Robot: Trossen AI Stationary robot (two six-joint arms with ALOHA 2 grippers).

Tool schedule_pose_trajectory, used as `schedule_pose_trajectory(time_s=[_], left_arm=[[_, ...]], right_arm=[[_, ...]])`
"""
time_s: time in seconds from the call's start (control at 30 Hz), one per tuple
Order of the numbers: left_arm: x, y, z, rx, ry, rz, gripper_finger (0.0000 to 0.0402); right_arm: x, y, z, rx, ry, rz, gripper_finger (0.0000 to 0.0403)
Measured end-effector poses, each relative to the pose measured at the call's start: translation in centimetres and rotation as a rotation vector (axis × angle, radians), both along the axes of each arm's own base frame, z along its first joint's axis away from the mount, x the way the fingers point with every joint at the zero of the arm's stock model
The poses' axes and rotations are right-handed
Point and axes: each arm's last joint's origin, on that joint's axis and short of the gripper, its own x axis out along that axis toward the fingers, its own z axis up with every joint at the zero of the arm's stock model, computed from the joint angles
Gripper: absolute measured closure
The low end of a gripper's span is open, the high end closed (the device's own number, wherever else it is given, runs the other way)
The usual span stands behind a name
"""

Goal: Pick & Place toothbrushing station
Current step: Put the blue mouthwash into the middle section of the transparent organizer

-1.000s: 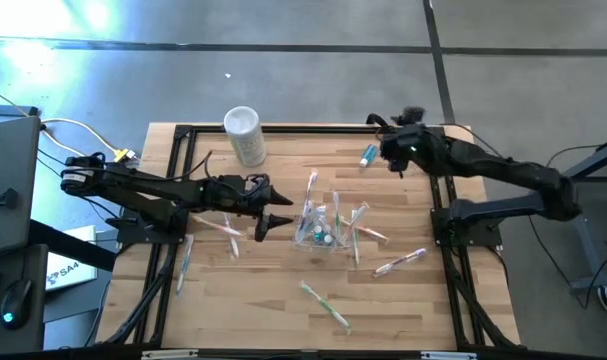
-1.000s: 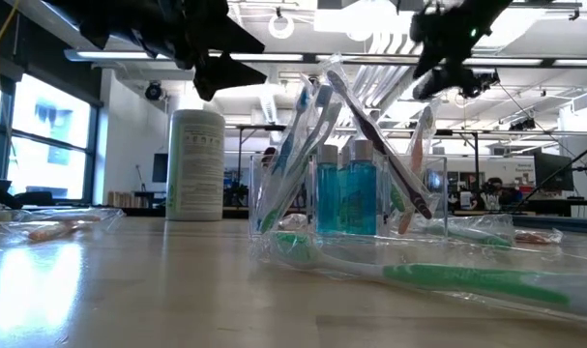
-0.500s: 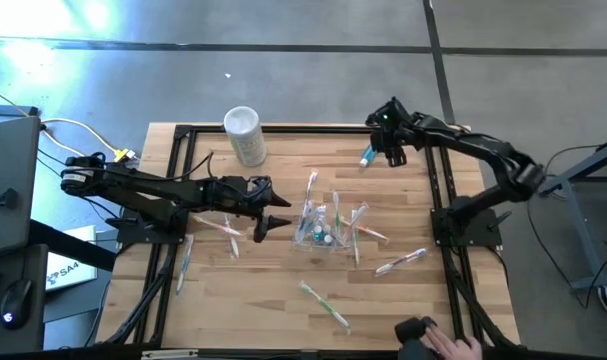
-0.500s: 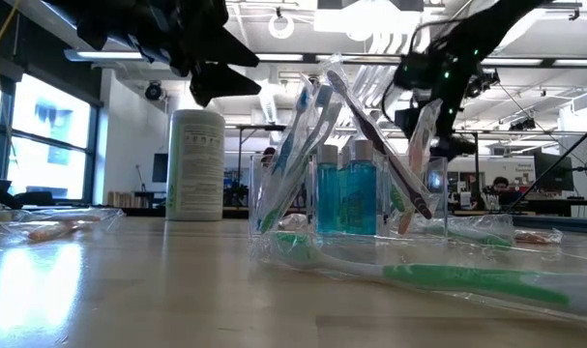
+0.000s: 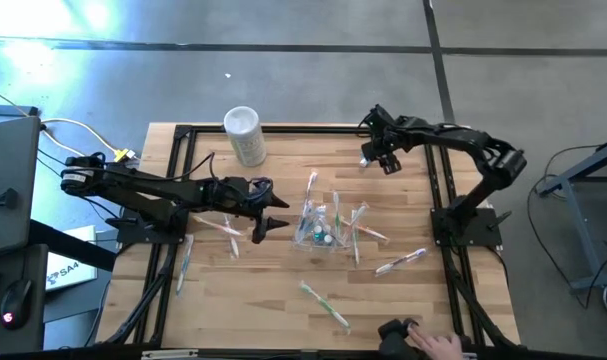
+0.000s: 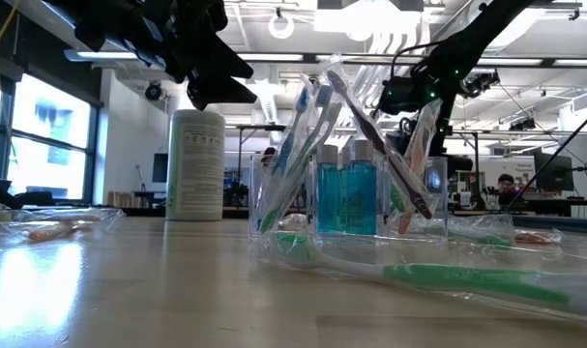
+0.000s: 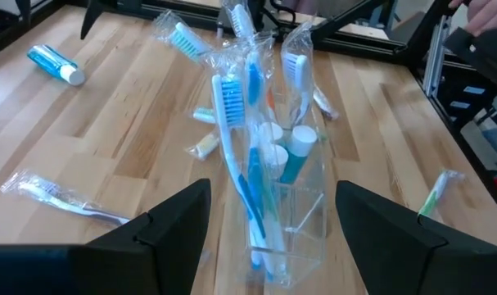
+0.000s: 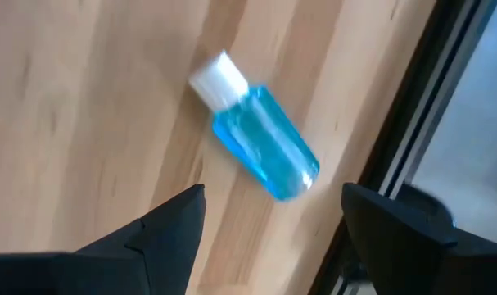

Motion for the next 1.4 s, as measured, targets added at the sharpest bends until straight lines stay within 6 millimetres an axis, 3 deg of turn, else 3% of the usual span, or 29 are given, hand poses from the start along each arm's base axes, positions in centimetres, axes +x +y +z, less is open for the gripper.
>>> schedule_pose_trajectory(time_s=[0.13,0.4,0.63,0.77,1.07,1.4], left_arm=[[0.0,0.0,0.0,0.019,-0.001,-0.007,0.0143],[0.0,0.0,0.1,0.019,-0.014,-0.007,0.0143],[0.0,0.0,0.0,0.017,-0.006,-0.006,0.0143],[0.0,0.0,-0.1,0.017,0.006,-0.007,0.0143],[-0.1,0.0,-0.2,0.017,0.02,-0.008,0.0143],[-0.1,0.0,-0.2,0.017,0.021,-0.008,0.0143]], right_arm=[[1.1,-0.1,-0.5,0.029,-0.001,0.029,0.0124],[2.4,-1.5,-4.1,0.077,0.11,0.006,0.0124],[2.9,-2.4,-6.0,0.129,0.192,-0.059,0.013],[3.0,-2.3,-6.1,0.162,0.189,-0.074,0.0172],[3.0,-1.7,-6.2,0.245,0.138,-0.215,0.0322],[4.0,-1.1,-5.7,0.2,0.137,-0.285,0.0324]])
